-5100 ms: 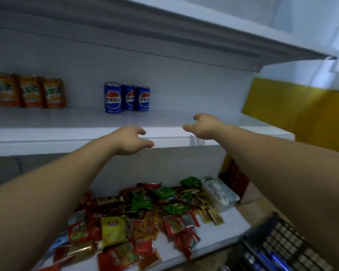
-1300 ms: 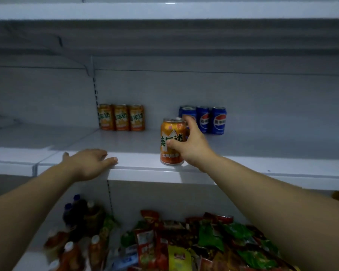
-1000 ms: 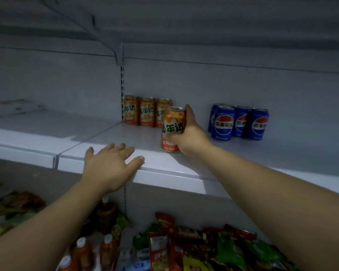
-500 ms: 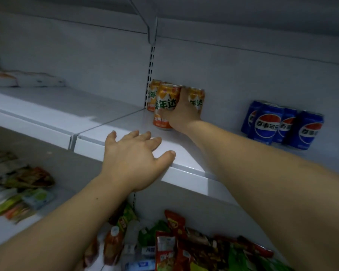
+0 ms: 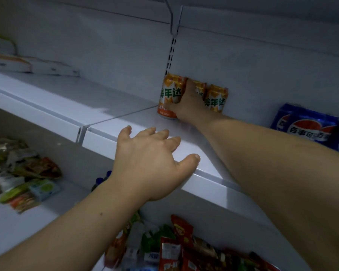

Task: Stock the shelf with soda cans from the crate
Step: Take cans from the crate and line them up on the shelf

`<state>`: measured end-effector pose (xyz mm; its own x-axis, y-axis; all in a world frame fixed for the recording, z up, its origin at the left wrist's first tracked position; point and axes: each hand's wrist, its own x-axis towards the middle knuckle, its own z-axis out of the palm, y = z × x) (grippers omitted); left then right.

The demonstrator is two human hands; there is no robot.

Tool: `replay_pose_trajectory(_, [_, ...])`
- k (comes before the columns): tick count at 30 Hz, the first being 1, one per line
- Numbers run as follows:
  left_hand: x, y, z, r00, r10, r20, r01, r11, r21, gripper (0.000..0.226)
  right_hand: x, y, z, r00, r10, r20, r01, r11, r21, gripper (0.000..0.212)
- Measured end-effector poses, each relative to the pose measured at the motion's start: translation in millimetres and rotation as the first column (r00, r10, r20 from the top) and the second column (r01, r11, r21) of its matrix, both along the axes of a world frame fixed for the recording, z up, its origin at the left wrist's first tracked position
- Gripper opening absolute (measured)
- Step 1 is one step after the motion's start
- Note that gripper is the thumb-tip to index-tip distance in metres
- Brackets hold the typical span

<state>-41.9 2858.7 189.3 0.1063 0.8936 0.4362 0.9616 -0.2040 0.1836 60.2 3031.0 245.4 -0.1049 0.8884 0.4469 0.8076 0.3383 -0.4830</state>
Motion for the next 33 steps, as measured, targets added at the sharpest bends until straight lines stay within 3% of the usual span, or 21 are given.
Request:
replay_pose_trajectory(15, [-2, 0, 1, 1.000, -0.022, 0.000, 0.022, 1.000, -0.012, 0.076, -6, 24, 3, 0.986, -0.107, 0.131, 0.115, 0.992, -0.050, 0.101])
replay_pose_trajectory(22, [-1, -2, 1, 0.999, -0.032, 0.003, 0.032, 0.999, -0.020, 0.078, -4, 8, 8, 0.994, -0.083, 0.071, 0.094, 0.982, -0.162, 0.116])
replay_pose_trajectory(24, [-1, -4, 3, 0.999, -0.037, 0.010, 0.038, 0.998, -0.043, 0.076, 7, -12, 9, 0.997, -0.046, 0.062, 0.054, 0.990, -0.132, 0.109])
replay_pose_trajectory(26, [-1, -8, 5, 0.999, -0.046, 0.017, 0.046, 0.997, -0.053, 0.076, 25, -43, 15, 0.990, -0.025, 0.138, 0.037, 0.996, -0.085, 0.081])
replay_pose_trajectory(28, [-1, -11, 10, 0.998, -0.063, 0.025, 0.065, 0.993, -0.094, 0.073, 50, -82, 28, 0.967, -0.053, 0.249, 0.084, 0.990, -0.115, 0.057])
replay_pose_trajectory(29, [-2, -12, 12, 0.997, -0.073, 0.024, 0.075, 0.990, -0.121, 0.070, 66, -105, 34, 0.955, -0.088, 0.283, 0.138, 0.977, -0.161, 0.055])
replay_pose_trajectory(33, [-2, -20, 29, 0.996, -0.092, 0.018, 0.094, 0.957, -0.276, 0.065, 136, -193, 48, 0.877, -0.290, 0.384, 0.399, 0.884, -0.244, 0.075])
